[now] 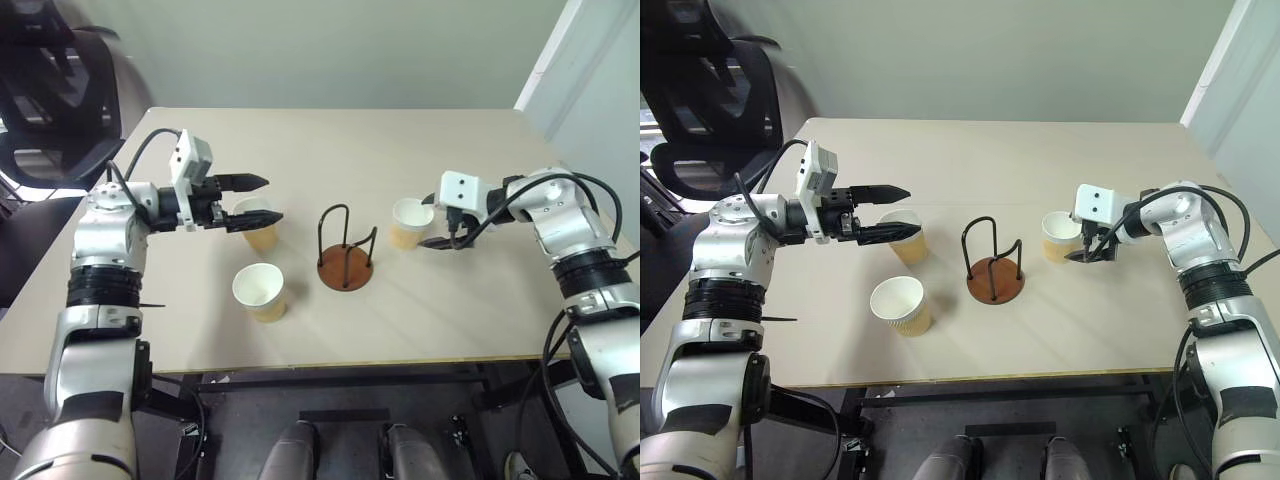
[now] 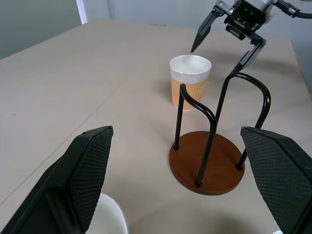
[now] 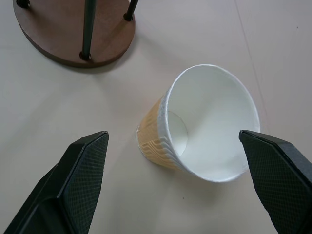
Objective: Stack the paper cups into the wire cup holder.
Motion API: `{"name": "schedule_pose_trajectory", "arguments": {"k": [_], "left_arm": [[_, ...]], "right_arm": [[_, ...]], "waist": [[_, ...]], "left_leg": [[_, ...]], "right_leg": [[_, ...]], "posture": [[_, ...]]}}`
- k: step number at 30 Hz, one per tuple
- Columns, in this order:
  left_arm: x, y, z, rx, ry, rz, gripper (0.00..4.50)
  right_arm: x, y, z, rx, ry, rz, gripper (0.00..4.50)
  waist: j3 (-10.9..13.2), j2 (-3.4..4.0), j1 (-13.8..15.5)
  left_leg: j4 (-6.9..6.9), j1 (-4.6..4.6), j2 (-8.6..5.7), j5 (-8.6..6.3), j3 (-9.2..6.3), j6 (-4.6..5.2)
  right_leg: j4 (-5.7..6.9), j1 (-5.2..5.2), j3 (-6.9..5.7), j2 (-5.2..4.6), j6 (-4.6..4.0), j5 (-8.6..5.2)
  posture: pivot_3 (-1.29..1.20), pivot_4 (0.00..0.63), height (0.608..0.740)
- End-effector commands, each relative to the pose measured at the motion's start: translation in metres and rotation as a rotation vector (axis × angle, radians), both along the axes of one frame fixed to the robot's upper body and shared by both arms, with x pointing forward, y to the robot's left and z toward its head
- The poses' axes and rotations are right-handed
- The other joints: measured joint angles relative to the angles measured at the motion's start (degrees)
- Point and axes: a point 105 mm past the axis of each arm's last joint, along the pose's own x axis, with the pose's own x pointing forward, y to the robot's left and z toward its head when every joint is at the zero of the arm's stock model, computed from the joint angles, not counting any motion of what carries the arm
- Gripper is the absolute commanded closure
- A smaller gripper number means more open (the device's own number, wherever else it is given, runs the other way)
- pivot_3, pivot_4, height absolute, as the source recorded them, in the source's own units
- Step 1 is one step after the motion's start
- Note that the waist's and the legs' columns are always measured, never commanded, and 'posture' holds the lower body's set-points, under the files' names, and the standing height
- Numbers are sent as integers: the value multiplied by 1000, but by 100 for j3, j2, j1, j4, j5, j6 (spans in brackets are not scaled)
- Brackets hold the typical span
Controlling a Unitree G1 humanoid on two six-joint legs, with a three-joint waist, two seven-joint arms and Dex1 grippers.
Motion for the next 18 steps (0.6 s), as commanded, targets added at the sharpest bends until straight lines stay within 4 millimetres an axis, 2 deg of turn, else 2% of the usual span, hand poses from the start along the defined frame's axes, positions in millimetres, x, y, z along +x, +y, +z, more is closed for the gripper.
{"name": "schedule_pose_trajectory", "arguments": {"k": [1, 6, 9, 18], "left_arm": [[-4, 6, 13, -2, -62, 4, 13], [-5, 8, 11, 4, -52, 6, 13], [-5, 8, 11, 5, -48, 3, 0], [-7, 7, 10, 19, -42, -10, 0]], "right_arm": [[3, 6, 13, -19, -56, 32, 132], [4, 8, 7, -63, -52, 56, 132], [6, 9, 5, -96, -51, 65, 716], [5, 2, 5, -178, -17, 81, 3979]], "waist": [[0, 0, 0], [0, 0, 0], [0, 0, 1], [1, 1, 0]], "left_leg": [[-2, -1, 2, 0, 0, -1], [-6, 0, 4, -2, -1, -4], [-6, 0, 4, -3, -1, -4], [-8, 0, 5, -6, -3, -12]], "right_leg": [[0, 0, -4, 0, -3, -2], [0, -1, -8, 0, -10, -3], [1, 0, -9, 0, -13, -3], [1, -1, -12, 0, -21, -2]], "posture": [[0, 150, 740], [0, 150, 740], [0, 150, 740], [0, 150, 740]]}}
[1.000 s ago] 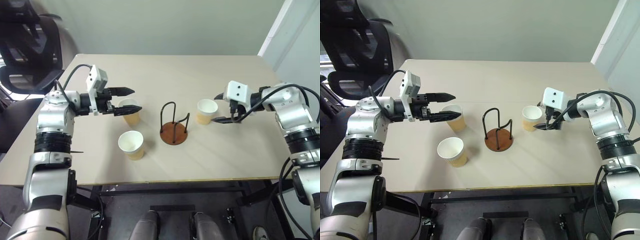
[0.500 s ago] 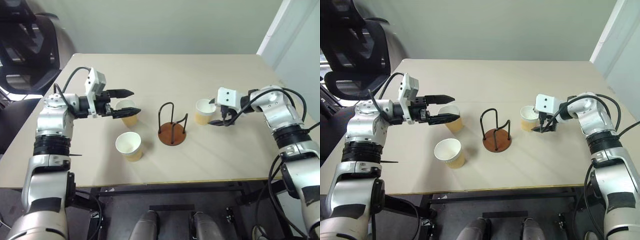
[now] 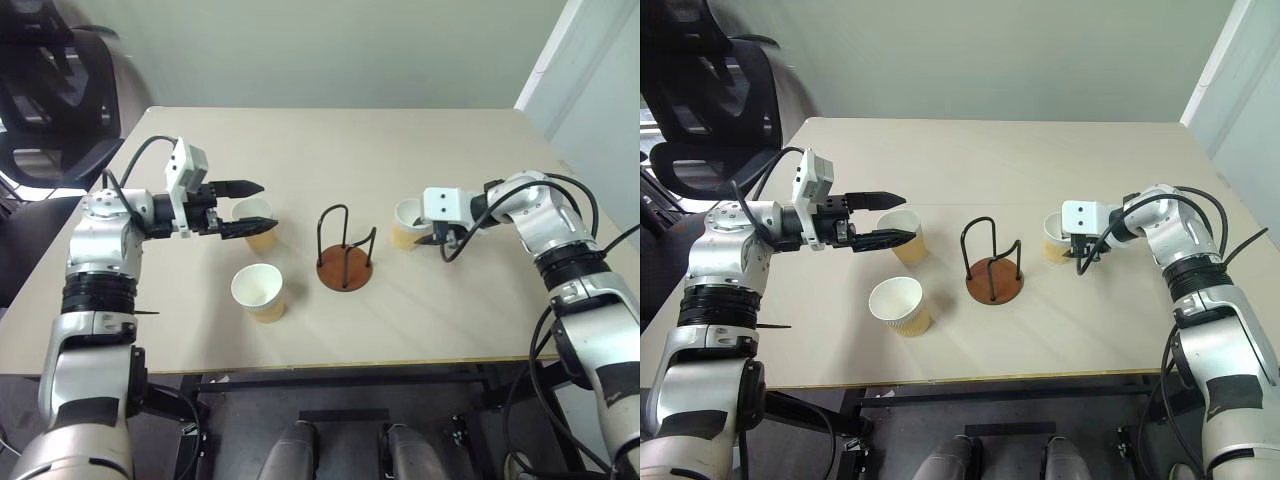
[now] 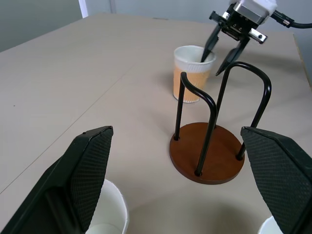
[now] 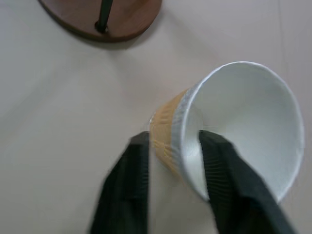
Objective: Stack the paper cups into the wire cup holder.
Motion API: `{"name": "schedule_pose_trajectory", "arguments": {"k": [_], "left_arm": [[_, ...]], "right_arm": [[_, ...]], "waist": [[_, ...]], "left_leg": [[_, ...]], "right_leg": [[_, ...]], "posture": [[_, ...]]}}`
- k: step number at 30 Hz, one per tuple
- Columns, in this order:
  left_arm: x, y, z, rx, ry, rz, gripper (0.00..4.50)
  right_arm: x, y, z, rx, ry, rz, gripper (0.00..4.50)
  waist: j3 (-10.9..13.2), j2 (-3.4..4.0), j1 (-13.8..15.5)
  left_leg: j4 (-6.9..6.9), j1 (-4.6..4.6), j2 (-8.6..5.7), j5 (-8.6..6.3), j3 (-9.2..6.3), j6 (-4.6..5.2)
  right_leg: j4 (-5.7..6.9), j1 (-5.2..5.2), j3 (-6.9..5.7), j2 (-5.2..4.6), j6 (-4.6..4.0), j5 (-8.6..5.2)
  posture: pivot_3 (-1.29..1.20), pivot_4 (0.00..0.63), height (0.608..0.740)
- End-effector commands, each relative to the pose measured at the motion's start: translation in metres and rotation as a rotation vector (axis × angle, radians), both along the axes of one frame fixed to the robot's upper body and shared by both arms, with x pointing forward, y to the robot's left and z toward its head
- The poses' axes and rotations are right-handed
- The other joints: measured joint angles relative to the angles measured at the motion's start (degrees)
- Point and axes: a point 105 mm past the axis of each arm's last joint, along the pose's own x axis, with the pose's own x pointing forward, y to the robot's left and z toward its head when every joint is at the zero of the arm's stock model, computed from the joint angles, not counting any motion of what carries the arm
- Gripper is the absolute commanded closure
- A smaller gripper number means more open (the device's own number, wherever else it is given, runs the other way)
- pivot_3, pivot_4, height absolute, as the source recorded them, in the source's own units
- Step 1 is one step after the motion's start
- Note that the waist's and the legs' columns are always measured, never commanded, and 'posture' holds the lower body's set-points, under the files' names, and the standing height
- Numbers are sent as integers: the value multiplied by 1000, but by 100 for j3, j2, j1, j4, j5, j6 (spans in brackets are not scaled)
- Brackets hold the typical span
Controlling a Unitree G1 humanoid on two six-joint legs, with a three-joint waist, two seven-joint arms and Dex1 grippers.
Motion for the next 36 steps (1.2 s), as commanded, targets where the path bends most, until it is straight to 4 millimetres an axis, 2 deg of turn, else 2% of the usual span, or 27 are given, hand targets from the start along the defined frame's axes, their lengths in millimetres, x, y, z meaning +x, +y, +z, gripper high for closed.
{"name": "schedule_pose_trajectory", "arguments": {"k": [1, 2, 7, 14, 20, 24, 29, 36], "left_arm": [[-4, 1, 12, 8, -44, -18, 0], [-4, 0, 12, 8, -43, -19, 0], [-3, -1, 11, 15, -37, -27, 0], [-2, -2, 9, 25, -26, -35, 0], [1, -3, 7, 29, -18, -38, 0], [3, -6, 5, 33, -10, -48, 0], [6, -8, 4, 36, -8, -53, 0], [10, -12, 3, 37, -8, -63, 0]], "right_arm": [[1, -2, 20, -30, -35, 21, 4337], [1, -3, 20, -34, -32, 22, 4473], [-2, -6, 22, -50, -19, 36, 4473], [-11, -2, 50, -11, -35, 69, 4473], [-26, 13, 87, 44, -64, 111, 4473], [-45, 32, 119, 92, -82, 168, 4473], [-63, 52, 131, 133, -66, 223, 4473], [-74, 70, 130, 146, -43, 286, 4473]], "waist": [[0, 0, -1], [0, 0, 0], [0, 0, 0], [0, 1, -4], [1, 1, -9], [1, 2, -7], [1, 1, -7], [1, 1, -9]], "left_leg": [[0, 0, 0, 0, 0, 0], [-1, 0, 0, 0, 0, 0], [-3, 0, 2, -1, -1, -2], [-5, -1, 3, -1, -2, -3], [-11, -1, 4, 2, -2, -5], [-13, -3, 4, 4, -4, -1], [-14, -5, 5, 5, -9, -1], [-13, -7, 5, 13, -17, -3]], "right_leg": [[0, 0, 0, 0, 0, 0], [0, -1, -1, 0, -1, 0], [0, 0, -5, 0, -8, -4], [0, -1, -7, 0, -10, -5], [2, -3, -12, 1, -19, -11], [0, -3, -17, 1, -25, -15], [1, -4, -25, 2, -38, -23], [3, -4, -32, 2, -38, -23]], "posture": [[0, 150, 740], [0, 150, 740], [0, 150, 740], [0, 150, 740], [0, 150, 740], [0, 150, 740], [0, 150, 740], [0, 150, 740]]}}
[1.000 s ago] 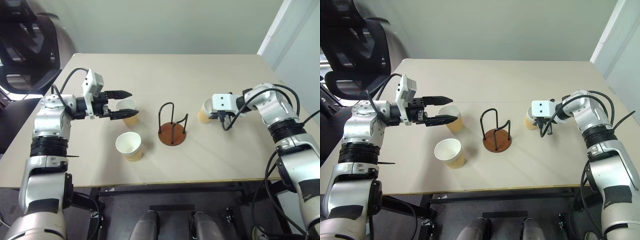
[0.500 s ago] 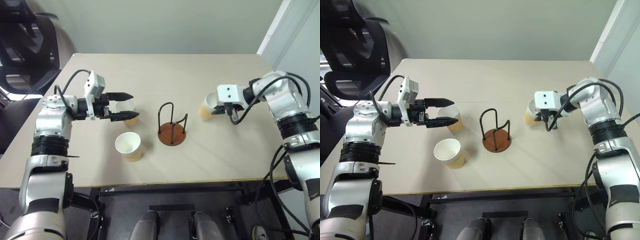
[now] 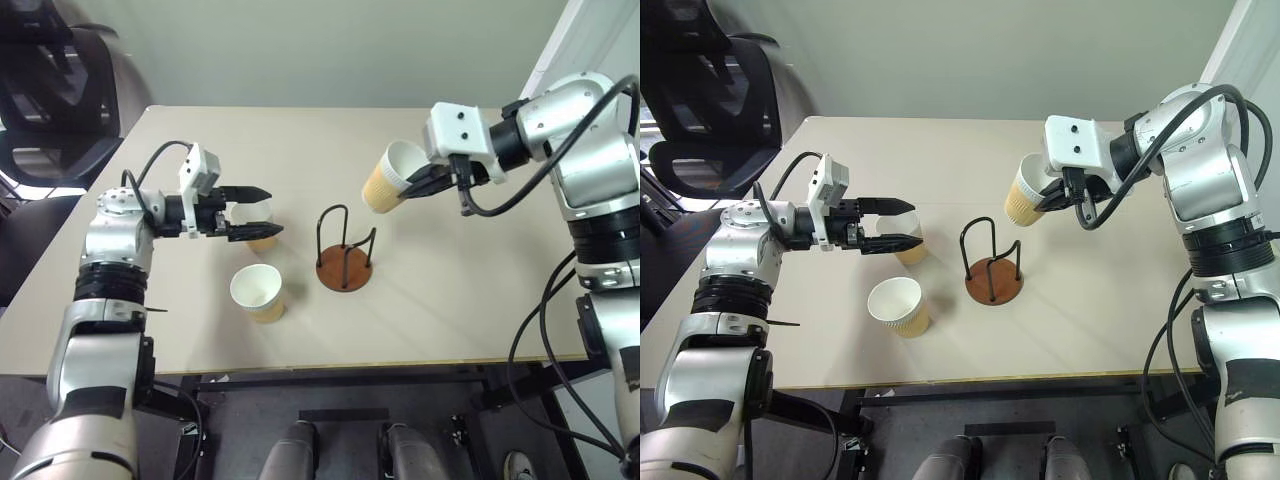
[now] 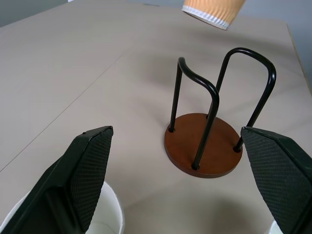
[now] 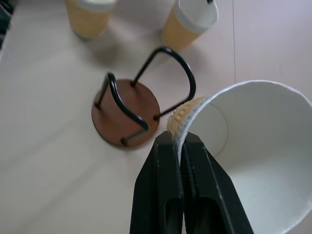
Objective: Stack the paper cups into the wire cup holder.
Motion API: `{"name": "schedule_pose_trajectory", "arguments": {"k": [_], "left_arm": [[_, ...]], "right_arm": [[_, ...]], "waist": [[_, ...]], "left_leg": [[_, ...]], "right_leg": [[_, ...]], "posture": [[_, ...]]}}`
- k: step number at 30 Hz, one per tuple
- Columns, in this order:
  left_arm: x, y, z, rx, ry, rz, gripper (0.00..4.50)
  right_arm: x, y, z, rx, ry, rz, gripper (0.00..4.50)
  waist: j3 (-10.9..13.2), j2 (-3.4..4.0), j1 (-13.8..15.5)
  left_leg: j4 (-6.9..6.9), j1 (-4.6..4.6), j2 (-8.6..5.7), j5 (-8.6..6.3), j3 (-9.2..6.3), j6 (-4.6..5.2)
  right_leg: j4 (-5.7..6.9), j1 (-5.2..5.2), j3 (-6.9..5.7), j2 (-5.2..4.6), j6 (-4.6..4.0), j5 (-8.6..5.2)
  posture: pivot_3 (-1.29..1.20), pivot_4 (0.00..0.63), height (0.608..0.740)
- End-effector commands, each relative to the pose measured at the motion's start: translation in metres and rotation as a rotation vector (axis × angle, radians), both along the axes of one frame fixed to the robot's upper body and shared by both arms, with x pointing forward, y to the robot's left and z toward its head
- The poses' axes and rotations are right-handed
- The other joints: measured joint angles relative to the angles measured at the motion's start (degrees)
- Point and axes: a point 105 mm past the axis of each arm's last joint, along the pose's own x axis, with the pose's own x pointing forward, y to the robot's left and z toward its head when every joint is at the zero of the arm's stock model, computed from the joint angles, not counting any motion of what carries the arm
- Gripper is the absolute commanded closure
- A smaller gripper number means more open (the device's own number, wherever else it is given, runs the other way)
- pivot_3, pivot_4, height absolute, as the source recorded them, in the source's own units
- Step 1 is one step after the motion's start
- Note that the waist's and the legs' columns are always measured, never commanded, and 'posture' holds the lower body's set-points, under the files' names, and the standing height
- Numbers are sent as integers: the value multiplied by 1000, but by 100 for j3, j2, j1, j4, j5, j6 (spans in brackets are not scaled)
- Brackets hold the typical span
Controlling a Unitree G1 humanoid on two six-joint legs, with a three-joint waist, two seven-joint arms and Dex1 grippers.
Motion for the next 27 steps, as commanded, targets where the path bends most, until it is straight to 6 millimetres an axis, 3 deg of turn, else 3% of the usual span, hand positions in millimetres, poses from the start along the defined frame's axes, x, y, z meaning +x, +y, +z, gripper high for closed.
{"name": "schedule_pose_trajectory", "arguments": {"k": [1, 12, 27], "left_arm": [[2, -2, 12, 6, -52, -12, 0], [1, 6, 7, 9, -51, 2, 0], [-1, 6, 11, 11, -60, 4, 0]], "right_arm": [[-11, 15, 14, 20, -42, 66, 4473], [-20, 38, 0, 21, 0, 155, 4473], [-15, 34, -18, -59, -17, 160, 4473]], "waist": [[0, 0, -3], [0, 0, -4], [0, 0, -4]], "left_leg": [[0, 1, 0, 1, 0, 0], [1, -1, 6, 6, -4, -3], [4, -3, 10, 12, -7, -6]], "right_leg": [[1, 0, 0, 0, 0, 0], [4, -2, -11, 5, -2, -1], [9, -1, -20, 6, -4, -2]], "posture": [[0, 150, 740], [0, 150, 740], [0, 150, 740]]}}
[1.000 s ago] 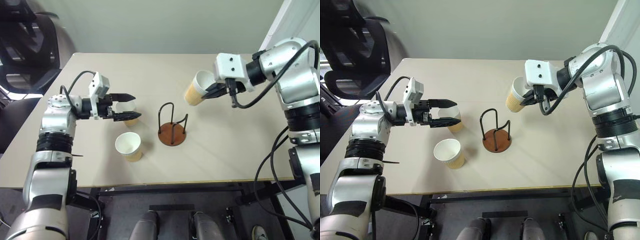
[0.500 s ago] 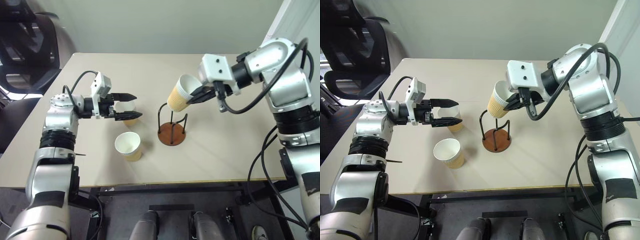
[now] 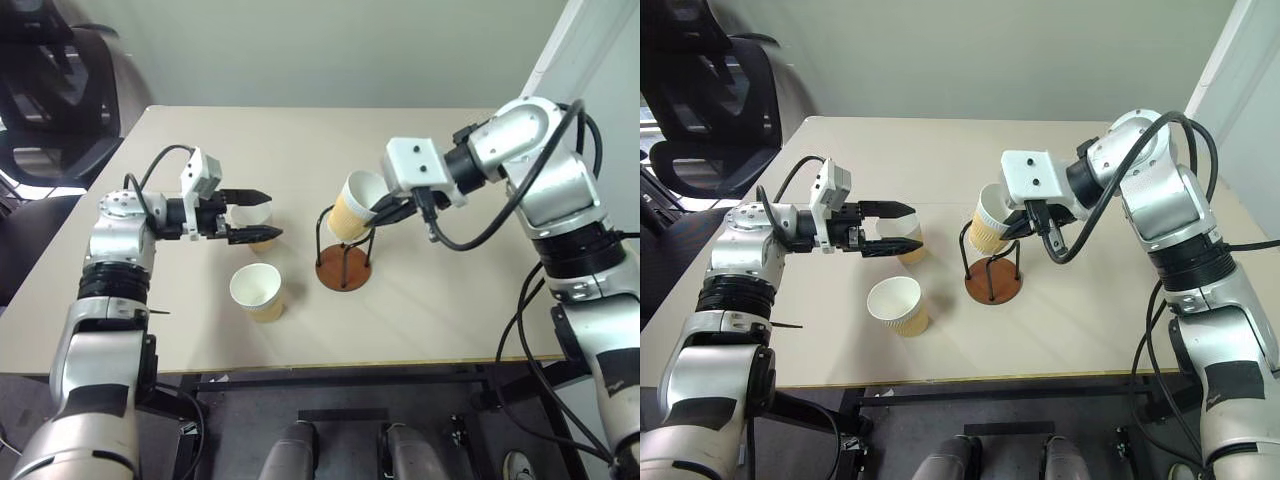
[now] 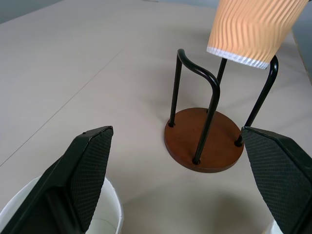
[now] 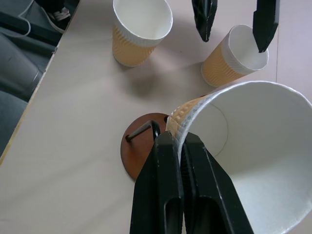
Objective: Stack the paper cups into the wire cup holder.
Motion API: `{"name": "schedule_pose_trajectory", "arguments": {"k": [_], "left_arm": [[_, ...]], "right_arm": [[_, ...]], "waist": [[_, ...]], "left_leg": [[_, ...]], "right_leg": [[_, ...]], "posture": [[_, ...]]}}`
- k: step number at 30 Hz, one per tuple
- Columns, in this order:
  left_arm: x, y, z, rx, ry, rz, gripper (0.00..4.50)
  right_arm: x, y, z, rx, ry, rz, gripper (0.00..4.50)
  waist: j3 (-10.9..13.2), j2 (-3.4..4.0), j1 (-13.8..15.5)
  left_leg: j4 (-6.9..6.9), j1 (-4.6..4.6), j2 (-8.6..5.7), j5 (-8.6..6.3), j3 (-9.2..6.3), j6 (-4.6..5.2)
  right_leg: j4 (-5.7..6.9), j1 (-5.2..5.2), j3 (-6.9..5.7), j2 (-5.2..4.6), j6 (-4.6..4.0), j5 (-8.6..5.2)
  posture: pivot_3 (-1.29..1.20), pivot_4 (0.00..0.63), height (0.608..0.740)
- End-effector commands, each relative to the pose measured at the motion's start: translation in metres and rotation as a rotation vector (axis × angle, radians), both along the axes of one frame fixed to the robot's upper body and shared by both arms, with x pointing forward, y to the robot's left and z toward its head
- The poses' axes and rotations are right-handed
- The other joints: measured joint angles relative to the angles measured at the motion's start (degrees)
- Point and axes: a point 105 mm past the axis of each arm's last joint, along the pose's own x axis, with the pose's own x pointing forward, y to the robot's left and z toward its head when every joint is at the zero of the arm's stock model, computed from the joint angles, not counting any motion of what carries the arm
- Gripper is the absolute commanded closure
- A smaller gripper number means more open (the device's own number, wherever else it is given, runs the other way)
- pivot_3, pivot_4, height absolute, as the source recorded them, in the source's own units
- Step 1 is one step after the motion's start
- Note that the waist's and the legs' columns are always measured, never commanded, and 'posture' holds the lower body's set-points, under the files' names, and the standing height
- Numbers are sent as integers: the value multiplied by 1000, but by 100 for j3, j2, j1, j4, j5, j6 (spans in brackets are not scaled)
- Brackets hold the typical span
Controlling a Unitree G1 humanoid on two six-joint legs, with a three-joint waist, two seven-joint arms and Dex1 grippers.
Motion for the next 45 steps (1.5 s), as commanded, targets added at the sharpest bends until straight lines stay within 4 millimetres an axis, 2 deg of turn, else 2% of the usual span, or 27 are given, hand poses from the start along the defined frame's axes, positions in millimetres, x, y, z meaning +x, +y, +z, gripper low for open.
{"name": "schedule_pose_trajectory", "arguments": {"k": [1, 9, 10, 12, 14, 20, 22, 26, 32, 37, 39, 42, 45], "left_arm": [[-2, 1, 18, -7, -57, -7, 0], [-3, -1, 21, -6, -57, -6, 0], [-3, -1, 21, -5, -57, -5, 0], [-3, -2, 22, -4, -58, -4, 0], [-4, -2, 22, 2, -61, -5, 0], [-3, -4, 23, 6, -73, 0, 0], [-1, -3, 25, 9, -100, 22, 0], [3, 0, 26, 1, -122, 58, 0], [6, 11, 25, 83, -125, 90, 0], [11, 19, 27, 338, -218, 72, 0], [13, 18, 34, 414, -263, 54, 0], [17, 18, 43, 629, -368, 23, 0], [21, 16, 44, 762, -410, -7, 0]], "right_arm": [[1, -1, 7, -12, -61, 6, 4473], [6, -1, 5, -37, -104, 5, 4473], [6, -1, 5, -36, -107, 7, 4314], [6, 2, 6, -27, -109, 10, 3928], [5, 4, 7, -19, -105, 13, 3351], [4, 5, 8, -3, -96, 10, 1176], [6, 8, 16, 65, -91, -12, 511], [6, 5, 26, 171, -32, -68, 511], [7, -17, 40, 306, 15, -183, 511], [4, -32, 39, 344, 39, -245, 511], [3, -38, 38, 348, 43, -267, 511], [2, -49, 38, 357, 48, -306, 511], [1, -53, 39, 364, 52, -325, 511]], "waist": [[0, 0, 0], [0, 0, 0], [0, 0, 0], [0, 0, -1], [0, 0, 0], [0, 0, -1], [0, 0, -1], [0, 0, 3], [0, 0, 8], [0, -1, 15], [0, -1, 13], [0, -1, 21], [0, -1, 14]], "left_leg": [[0, 0, 0, 0, 0, 0], [1, 0, 2, 0, -1, 0], [1, 0, 3, 0, -1, 0], [1, 0, 3, 0, -1, 0], [1, -1, 3, 0, -2, 0], [2, 0, 3, 0, -2, -1], [1, 1, 3, 0, -2, -1], [1, 1, 4, 2, -3, -4], [1, -1, 3, 3, -3, -6], [1, -2, 4, 6, -11, -11], [0, -2, 3, 7, -11, -11], [0, -7, 2, 12, -13, -8], [0, -9, -1, 10, -11, -5]], "right_leg": [[0, 0, 0, 0, 0, 0], [3, 0, -4, 0, 0, 0], [2, 0, -5, 0, 0, 0], [2, 0, -5, 0, 0, 0], [2, 0, -6, 0, 0, 0], [2, 1, -7, 0, 0, 0], [3, 1, -7, 0, 0, 0], [3, 1, -8, 0, 0, 0], [0, 2, -10, 0, -1, 0], [0, 3, -14, 1, -1, 0], [0, 3, -14, 2, -1, 0], [-7, 3, -14, 2, -1, 0], [-11, 3, -9, 0, -2, -1]], "posture": [[0, 150, 740], [0, 150, 740], [0, 150, 740], [0, 150, 740], [0, 150, 740], [0, 150, 740], [0, 150, 740], [0, 150, 740], [0, 150, 740], [0, 150, 740], [0, 150, 740], [0, 150, 740], [0, 150, 740]]}}
